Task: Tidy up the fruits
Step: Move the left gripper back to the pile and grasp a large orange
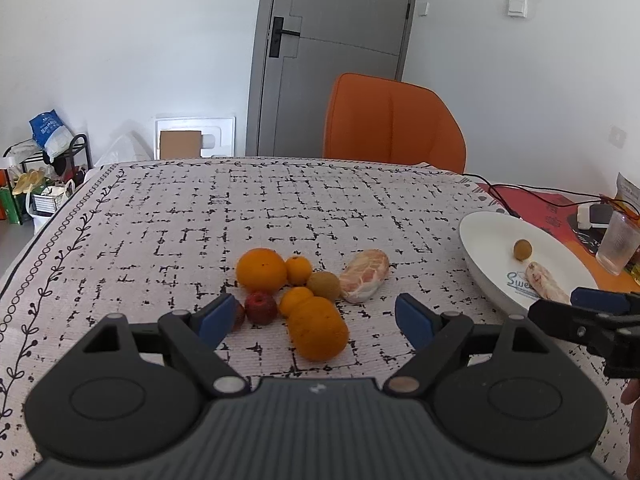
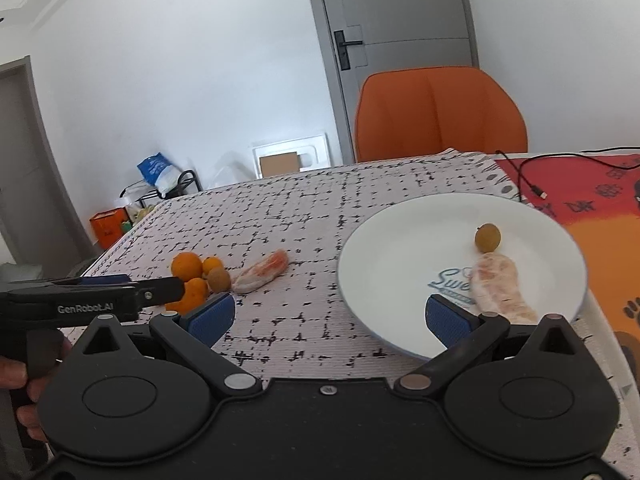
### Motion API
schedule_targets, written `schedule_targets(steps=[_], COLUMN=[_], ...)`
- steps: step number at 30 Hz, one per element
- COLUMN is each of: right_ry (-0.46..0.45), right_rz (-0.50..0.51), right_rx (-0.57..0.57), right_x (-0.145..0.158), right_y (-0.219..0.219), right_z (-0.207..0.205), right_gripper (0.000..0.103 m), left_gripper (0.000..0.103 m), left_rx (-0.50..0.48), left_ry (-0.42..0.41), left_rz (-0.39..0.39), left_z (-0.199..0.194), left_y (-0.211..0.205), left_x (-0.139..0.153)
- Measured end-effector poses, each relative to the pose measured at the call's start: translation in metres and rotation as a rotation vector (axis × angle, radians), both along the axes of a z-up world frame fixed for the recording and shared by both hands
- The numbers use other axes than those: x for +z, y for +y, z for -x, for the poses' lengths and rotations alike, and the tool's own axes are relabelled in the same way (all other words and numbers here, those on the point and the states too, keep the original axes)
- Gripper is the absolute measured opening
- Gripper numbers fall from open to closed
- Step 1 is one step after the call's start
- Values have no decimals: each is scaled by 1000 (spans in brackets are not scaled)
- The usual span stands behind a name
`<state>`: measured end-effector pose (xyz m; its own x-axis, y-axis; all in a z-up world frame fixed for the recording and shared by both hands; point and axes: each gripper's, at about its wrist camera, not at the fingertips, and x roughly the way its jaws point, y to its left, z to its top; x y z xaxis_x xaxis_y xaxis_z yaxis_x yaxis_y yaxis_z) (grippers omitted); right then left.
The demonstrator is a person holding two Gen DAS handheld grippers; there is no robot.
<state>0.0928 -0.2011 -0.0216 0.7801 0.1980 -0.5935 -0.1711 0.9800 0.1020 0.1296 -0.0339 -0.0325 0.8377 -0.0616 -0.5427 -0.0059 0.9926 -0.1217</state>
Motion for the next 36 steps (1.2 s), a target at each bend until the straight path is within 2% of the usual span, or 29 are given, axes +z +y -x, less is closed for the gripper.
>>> schedule_targets(steps=[13, 16, 19, 21, 23, 27, 33, 36], right_ry=[52, 59, 69, 77, 83, 70, 68, 74], right_rz=[1, 3, 4, 3, 2, 29, 14, 16], right_rx=[44, 62, 71, 74, 76, 89, 121, 143], right_x=[-8, -10, -13, -15, -17, -17, -16, -18], right_y=[15, 21, 25, 29, 32, 43, 55, 63], right_z=[-18, -23, -29, -34, -38, -44, -53, -57], right_gripper=[103, 103, 103, 103, 103, 103, 101, 96], left_gripper=[81, 76, 66, 46, 36, 36, 36, 36], left_rx=[5, 6, 7, -6, -38, -23, 11, 27], left_ry=[30, 40, 51, 58, 77, 82, 67, 54], left_rz=[40, 49, 68, 94, 127, 122, 132, 127], left_z=[-14, -17, -20, -21, -22, -17, -9, -5], left_y=[5, 8, 12, 15, 18, 22, 39, 48], left_x=[-18, -22, -25, -27, -28, -24, -17, -12])
